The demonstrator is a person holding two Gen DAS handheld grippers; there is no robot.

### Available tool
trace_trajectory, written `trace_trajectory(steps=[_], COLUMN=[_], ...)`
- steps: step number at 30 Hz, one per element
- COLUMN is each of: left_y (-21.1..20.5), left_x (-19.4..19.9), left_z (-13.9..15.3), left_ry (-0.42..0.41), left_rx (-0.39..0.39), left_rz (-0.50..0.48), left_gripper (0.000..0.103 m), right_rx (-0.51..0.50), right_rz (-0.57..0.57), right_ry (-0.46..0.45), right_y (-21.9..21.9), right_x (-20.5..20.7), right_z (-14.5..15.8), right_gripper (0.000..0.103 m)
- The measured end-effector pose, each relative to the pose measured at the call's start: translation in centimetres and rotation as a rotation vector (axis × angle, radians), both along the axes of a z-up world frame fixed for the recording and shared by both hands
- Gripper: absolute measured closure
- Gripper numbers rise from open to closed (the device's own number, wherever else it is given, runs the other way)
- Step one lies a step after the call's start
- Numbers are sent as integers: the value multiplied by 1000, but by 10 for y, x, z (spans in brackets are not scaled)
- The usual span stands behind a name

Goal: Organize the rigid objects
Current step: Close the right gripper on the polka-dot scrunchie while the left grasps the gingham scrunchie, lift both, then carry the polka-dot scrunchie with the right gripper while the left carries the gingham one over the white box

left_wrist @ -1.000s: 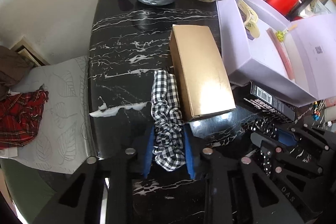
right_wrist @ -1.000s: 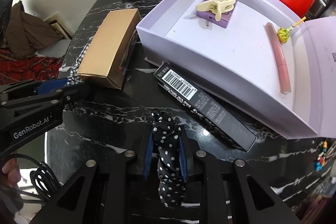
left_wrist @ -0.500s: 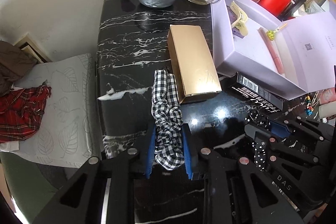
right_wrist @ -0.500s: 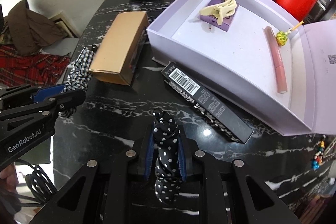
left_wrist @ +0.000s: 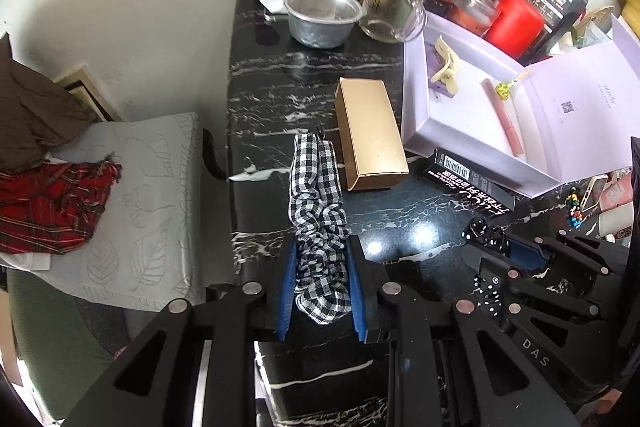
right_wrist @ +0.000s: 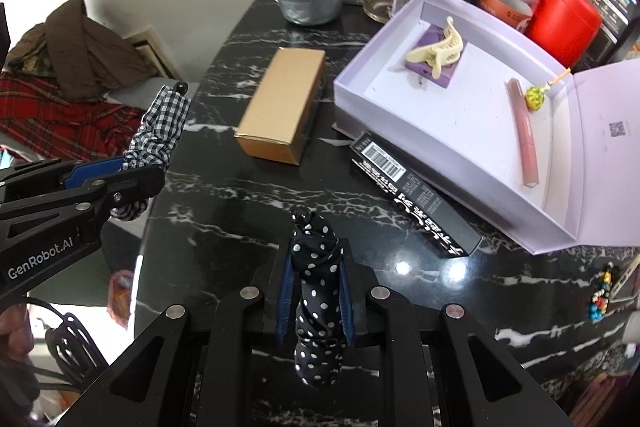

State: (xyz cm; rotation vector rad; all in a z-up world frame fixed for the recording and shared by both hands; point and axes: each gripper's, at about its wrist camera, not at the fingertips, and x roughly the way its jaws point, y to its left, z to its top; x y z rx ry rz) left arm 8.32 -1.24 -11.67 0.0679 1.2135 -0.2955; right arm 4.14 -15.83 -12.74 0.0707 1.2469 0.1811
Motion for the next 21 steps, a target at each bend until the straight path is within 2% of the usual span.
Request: trace_trajectory(steps=[10, 21], left_y=[2, -14], left_x=[-16, -18], left_z=[33, 56], left_ry=[-65, -127], left_rx=[-6, -16], left_rz=[16, -3], left_gripper=[79, 79], right_rx=[25, 35], right_rz=[19, -1], right_ry=[-58, -120], right_y=[6, -6], right_x=[-14, -14], right_z=[33, 62], right_gripper=[83, 83])
